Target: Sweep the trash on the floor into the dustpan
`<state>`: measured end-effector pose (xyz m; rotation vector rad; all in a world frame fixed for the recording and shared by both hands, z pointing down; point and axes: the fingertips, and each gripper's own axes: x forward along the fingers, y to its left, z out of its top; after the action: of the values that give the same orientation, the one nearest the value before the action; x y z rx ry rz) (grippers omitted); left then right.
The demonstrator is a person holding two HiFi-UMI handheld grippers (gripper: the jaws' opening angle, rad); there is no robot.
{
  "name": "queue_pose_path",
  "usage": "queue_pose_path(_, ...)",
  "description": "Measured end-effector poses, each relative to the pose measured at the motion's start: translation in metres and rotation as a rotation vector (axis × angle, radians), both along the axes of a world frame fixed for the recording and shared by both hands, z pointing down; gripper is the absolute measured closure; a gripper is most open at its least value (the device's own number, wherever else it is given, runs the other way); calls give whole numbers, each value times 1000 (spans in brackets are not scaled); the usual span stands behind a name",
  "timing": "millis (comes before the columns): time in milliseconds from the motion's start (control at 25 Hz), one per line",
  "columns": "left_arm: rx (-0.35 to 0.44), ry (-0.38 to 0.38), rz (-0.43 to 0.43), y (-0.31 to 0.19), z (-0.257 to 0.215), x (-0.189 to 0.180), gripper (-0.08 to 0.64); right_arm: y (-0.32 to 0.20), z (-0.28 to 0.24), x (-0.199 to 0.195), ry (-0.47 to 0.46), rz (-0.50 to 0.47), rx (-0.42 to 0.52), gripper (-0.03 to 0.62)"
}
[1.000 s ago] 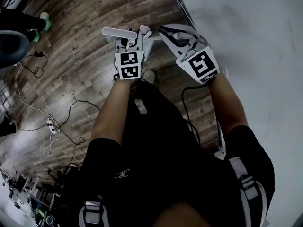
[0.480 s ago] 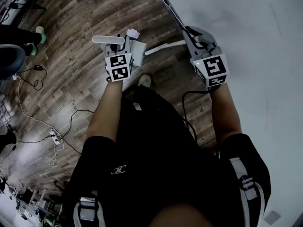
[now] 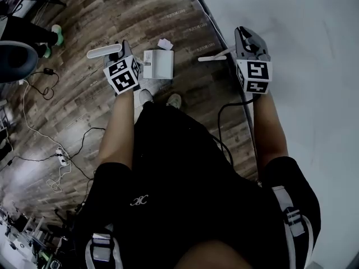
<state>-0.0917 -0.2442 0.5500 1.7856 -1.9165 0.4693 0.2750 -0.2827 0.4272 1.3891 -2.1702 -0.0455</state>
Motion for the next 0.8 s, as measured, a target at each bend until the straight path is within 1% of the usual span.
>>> queue_pose_path(120, 11, -2, -51, -7, -14, -34, 466, -20, -4, -9, -2, 49, 13, 552)
queue_pose_path(200, 21, -7, -70, -12, -20, -52, 466, -30, -2, -12, -10, 85, 18, 553)
queue_pose_path(400, 7, -13, -105, -33, -14, -94, 466, -57, -6, -21, -72, 208, 38, 552)
queue_pose_path(520, -20, -23, -73, -53, -3, -104, 465, -77, 0, -31, -103, 262, 25, 554)
queue_pose_path(600, -37, -36, -28, -70, 5, -104, 465, -91, 14, -43, -100, 271, -5, 552)
queue_pose_path(680, -66, -33, 1, -81, 22, -103, 465, -99, 30, -60, -90, 272, -43, 553)
queue_pose_path(760, -98, -11, -6, -88, 40, -109, 465, -103, 46, -83, -103, 265, -87, 554)
queue_pose_path(800, -100, 4, -19, -92, 46, -114, 465, -106, 53, -98, -116, 255, -106, 554)
